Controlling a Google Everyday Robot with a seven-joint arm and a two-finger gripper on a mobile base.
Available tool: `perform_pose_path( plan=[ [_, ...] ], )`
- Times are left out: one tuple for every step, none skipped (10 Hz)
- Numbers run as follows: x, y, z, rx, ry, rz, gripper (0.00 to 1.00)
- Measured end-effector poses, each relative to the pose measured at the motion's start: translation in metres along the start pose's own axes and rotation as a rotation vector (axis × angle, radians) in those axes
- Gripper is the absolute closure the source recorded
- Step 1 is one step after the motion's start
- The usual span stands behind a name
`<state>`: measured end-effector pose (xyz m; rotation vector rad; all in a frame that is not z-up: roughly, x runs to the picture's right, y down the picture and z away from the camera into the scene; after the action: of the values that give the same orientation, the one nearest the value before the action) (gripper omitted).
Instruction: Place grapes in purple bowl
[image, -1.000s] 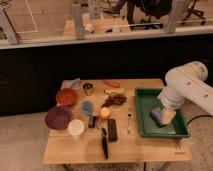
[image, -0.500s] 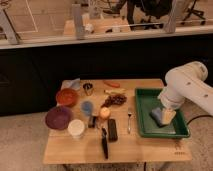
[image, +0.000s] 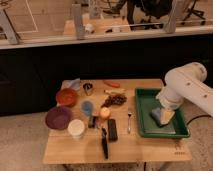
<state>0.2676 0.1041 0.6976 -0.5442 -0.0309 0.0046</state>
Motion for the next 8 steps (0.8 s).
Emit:
perform_pose_path(
  plan=[
    [-0.017,-0.006,0.006,0.016,-0.034,-0.042,0.2],
    [-0.036,-0.01,0.012,0.032,-0.064,-0.083,0.2],
    [-0.063,-0.013,0.019,0.05,-0.096,-0.128,0.2],
    [-0.088,-0.017,0.026,0.067,-0.117,-0.179,0.2],
    [-0.105,-0.02,0.029,0.072,-0.132,-0.207,0.2],
    [-0.099,-0.019,0.03,0.073,-0.12,-0.205,0.2],
    [-0.099,-0.019,0.029,0.072,-0.121,-0.204,0.2],
    [-0.101,-0.019,0.03,0.069,-0.124,-0.205,0.2]
  ],
)
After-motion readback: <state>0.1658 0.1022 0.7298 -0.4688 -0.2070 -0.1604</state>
